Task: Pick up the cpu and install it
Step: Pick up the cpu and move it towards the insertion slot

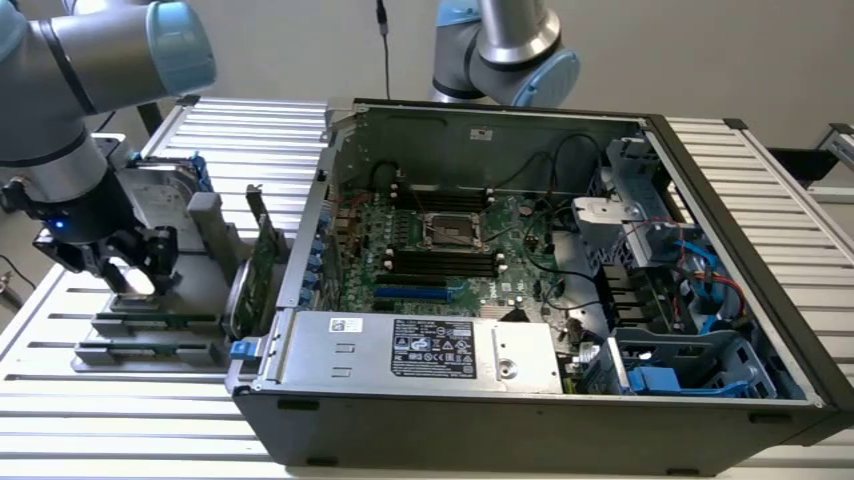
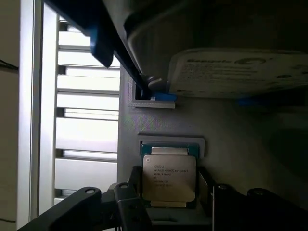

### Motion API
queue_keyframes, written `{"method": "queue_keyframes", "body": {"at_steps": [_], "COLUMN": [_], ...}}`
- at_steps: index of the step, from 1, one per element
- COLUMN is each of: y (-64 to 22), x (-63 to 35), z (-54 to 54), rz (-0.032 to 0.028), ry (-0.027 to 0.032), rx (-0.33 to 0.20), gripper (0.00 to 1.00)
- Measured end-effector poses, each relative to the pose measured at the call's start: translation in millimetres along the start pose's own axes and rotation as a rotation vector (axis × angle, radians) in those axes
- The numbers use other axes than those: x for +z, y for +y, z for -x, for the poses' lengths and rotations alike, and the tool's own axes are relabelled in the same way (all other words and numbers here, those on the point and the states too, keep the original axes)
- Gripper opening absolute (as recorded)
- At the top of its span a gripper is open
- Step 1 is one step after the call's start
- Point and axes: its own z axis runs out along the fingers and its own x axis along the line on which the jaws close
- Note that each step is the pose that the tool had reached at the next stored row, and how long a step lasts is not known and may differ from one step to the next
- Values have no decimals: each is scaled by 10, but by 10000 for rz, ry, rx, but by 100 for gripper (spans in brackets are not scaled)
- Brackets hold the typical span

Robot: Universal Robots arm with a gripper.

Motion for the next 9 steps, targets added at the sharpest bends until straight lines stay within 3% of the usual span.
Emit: {"method": "queue_keyframes", "body": {"at_steps": [9], "y": [10], "x": [-380], "z": [12], "rz": [13], "ry": [37], "rx": [-48], "gripper": [55]}}
